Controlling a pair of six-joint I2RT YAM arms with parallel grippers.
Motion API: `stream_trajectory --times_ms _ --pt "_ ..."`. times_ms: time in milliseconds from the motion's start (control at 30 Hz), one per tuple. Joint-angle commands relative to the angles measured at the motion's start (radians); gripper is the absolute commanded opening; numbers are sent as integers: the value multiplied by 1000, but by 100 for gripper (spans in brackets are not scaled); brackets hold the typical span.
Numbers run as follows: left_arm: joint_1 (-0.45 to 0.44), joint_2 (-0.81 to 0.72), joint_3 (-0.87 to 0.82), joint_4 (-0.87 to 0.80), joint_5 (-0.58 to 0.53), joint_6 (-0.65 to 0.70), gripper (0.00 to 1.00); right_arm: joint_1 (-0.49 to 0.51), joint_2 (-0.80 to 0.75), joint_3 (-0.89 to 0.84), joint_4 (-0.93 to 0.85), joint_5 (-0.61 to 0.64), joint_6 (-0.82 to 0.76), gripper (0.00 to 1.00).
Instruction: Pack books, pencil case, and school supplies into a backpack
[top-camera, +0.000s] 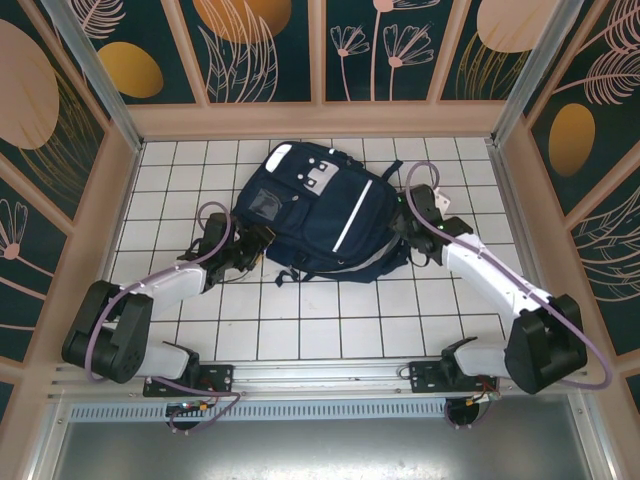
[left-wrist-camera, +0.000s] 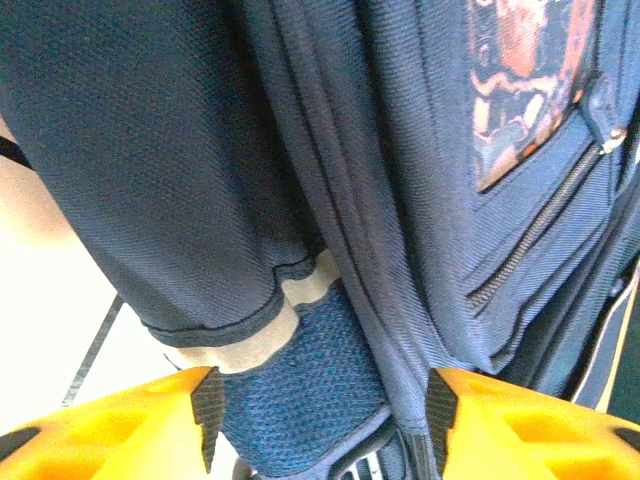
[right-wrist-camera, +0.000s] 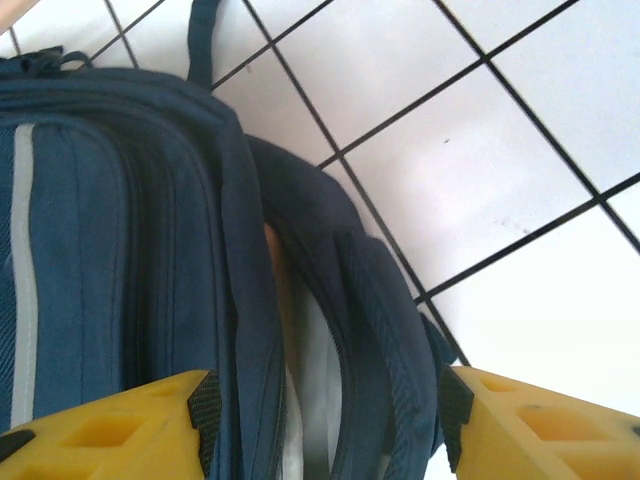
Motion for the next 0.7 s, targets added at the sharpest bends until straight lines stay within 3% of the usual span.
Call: stream_trajectory --times_ms 0,233,333,400,533,667 --pt "5 57 9 -18 -3 49 55 71 -45 -50 38 -55 37 61" --pt "4 142 15 33 1 43 56 268 2 -102 144 -100 97 58" --pt "3 175 37 74 0 38 52 324 61 -108 206 -127 111 58" --pt "3 192 48 94 -2 38 42 345 109 -97 229 -137 115 56" --pt "3 201 77 86 2 22 2 351 191 -63 232 -122 100 55" --pt "-7 143 114 42 -13 -1 0 296 237 -39 196 -94 61 54"
